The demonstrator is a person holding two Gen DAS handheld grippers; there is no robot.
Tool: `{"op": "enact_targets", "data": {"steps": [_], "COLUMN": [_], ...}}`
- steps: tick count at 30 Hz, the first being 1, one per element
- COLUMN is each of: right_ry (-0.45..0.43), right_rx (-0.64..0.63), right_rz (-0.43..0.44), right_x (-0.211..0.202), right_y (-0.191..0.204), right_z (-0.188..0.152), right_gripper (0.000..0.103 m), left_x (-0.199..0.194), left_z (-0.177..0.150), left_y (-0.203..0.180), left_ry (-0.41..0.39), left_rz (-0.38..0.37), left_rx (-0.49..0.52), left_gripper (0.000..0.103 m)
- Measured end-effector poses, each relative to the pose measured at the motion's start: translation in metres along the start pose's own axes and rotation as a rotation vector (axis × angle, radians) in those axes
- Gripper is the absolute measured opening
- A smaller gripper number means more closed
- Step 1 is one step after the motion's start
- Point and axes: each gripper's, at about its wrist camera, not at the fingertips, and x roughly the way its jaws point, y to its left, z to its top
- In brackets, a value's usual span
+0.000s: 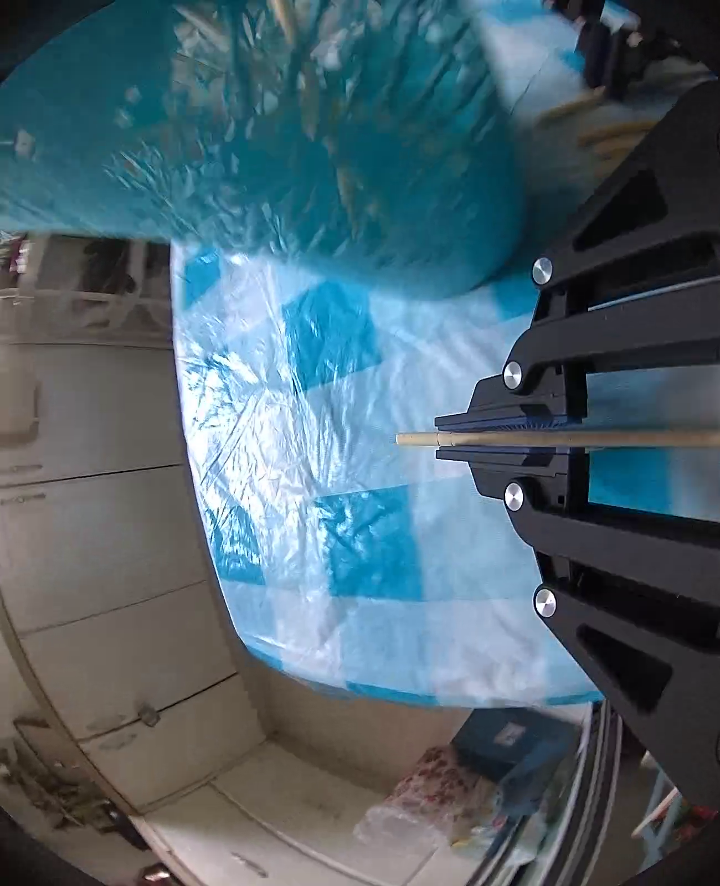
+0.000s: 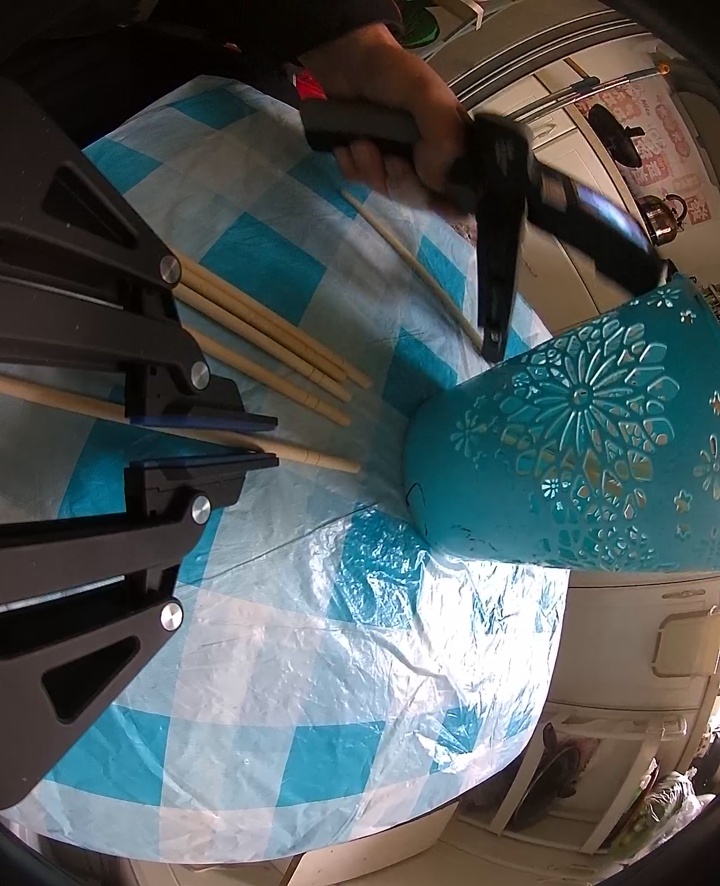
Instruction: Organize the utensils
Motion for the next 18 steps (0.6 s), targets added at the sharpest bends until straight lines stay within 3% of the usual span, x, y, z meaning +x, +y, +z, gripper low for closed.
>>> {"op": "enact_targets", "data": {"steps": [4,6,8,10,11,12,16,18], "right_ry": [-0.003,-0.003,-0.005,-0.008,-0.009,-0.011,-0.012,-0.011], "right_rx": [0.008,0.006,0.005,0.008,0.01,0.013,0.012,0.007], "right_rz": [0.003,-0.003,-0.008,-0.009,-0.007,-0.006,-0.013,-0.018], "right_x": [-0.001,-0.001,0.0,0.0,0.0,0.0,-0.001,-0.001], "right_y": [-0.001,0.0,0.001,0.001,0.0,0.0,0.001,0.003], "right_z": [-0.001,-0.001,-0.001,-0.001,-0.002,-0.002,-0.002,-0.002], "right_gripper": [0.008,0.008,0.008,0.008,0.008,0.008,0.008,0.008], "left_x": [-0.082,-0.124,-0.179,-0.211,-0.229,-0.237,-0.235,-0.22], "left_z": [0.004,0.015,0.036,0.051,0.06,0.063,0.079,0.081], "left_y": [0.02,0.025,0.026,0.024,0.018,0.013,-0.016,-0.029], "left_ry": [-0.129,-0.24,-0.426,-0.57,-0.675,-0.726,-0.89,-0.911], "left_rz": [-0.182,-0.256,-0.315,-0.325,-0.3,-0.277,-0.163,-0.112], "left_rx": [-0.179,-0.224,-0.26,-0.294,-0.319,-0.33,-0.374,-0.38], "left_gripper": [0.005,0.005,0.005,0.005,0.005,0.005,0.005,0.005]}}
